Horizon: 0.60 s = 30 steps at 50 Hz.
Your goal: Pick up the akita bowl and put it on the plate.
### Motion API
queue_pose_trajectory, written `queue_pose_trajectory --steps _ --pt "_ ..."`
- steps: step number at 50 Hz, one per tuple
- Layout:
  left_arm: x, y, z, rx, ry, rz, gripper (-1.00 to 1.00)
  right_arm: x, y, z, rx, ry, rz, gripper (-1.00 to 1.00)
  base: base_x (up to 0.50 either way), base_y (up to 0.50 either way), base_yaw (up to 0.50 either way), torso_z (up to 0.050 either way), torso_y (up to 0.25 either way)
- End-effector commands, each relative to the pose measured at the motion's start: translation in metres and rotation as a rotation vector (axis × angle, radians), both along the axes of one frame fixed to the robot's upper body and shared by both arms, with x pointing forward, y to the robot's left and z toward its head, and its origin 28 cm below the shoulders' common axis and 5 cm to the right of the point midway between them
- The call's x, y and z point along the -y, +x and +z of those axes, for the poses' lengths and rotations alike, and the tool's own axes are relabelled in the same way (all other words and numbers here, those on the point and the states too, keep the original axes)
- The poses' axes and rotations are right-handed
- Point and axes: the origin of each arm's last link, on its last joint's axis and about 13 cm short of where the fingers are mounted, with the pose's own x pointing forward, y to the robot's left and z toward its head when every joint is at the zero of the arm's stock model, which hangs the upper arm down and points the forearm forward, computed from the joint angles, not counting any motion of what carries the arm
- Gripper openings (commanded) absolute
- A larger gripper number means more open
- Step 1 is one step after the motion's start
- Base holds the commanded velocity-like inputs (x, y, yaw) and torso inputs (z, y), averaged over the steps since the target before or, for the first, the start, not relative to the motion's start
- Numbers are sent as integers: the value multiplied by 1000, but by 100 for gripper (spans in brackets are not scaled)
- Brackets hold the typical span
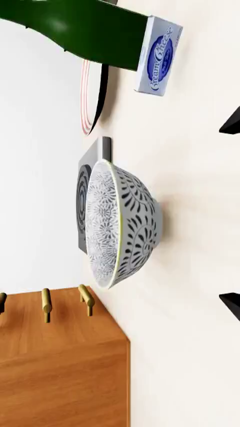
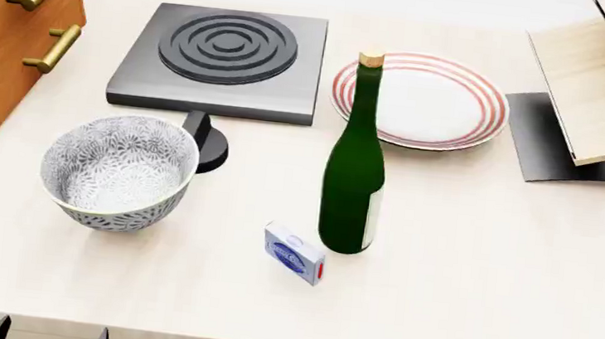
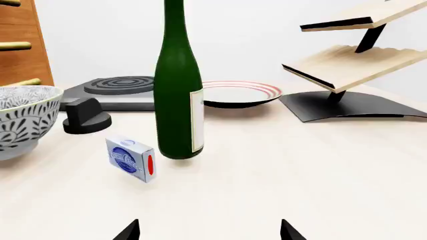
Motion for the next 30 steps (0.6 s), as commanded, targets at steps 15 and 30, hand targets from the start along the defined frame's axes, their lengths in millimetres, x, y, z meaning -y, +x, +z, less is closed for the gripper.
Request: queue_pose_trajectory --steps 15,30 --pt "3 7 3 2 -9 -12 100 -4 5 -4 23 -41 -10 100 0 0 0 0 0" --pt "2 8 20 57 14 -12 100 -4 10 11 62 -62 -7 100 0 0 0 0 0"
